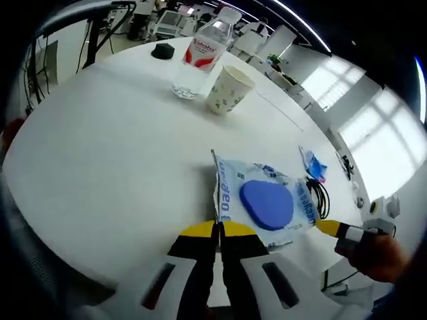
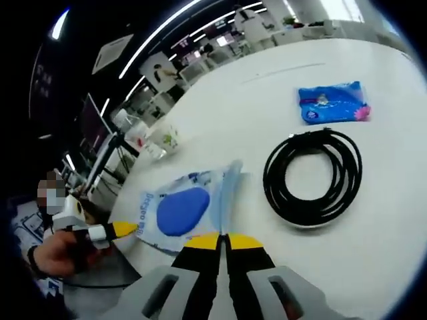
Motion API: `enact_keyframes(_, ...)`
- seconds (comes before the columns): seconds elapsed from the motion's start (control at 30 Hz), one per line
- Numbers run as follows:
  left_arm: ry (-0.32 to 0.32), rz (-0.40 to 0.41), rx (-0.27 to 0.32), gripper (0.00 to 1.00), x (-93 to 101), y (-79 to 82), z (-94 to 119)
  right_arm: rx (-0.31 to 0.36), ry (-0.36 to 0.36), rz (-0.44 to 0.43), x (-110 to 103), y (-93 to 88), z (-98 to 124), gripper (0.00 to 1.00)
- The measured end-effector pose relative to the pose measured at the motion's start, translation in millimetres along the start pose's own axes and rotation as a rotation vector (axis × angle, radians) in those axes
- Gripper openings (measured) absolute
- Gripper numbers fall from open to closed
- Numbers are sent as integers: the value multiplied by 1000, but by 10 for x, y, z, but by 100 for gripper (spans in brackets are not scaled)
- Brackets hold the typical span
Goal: Arrange the tabletop items into an orderly group along one side of the table until the central work area is clear of visible clutter.
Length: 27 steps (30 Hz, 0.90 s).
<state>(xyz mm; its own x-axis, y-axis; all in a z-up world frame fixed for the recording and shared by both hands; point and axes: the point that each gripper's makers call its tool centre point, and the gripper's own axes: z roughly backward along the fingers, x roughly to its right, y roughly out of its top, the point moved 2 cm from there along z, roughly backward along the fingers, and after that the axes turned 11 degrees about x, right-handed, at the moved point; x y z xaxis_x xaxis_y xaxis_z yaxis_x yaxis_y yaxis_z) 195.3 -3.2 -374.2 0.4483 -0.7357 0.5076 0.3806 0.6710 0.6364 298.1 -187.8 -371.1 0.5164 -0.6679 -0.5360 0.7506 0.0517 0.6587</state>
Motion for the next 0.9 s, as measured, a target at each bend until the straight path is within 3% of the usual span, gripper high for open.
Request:
enact_keyframes(0.4,-10,-9,26,0,-119,101,-179,-20,0,15,27,-113,21,1)
enact_keyframes(0.53,3,0,21,4,-215,92,-170,-1,8,-8,82,-34,35,9)
enact_keyframes(0.57,0,-14,21,5,-225,98,-158,31,18,-24,61,33,36,13)
enact_keyframes(0.63,-8,-63,19,9,-250,111,-131,37,15,-10,68,84,46,19)
enact_keyframes(0.9,-32,-80,-13,15,-186,-3,-26,-11,11,-11,108,119,-66,25)
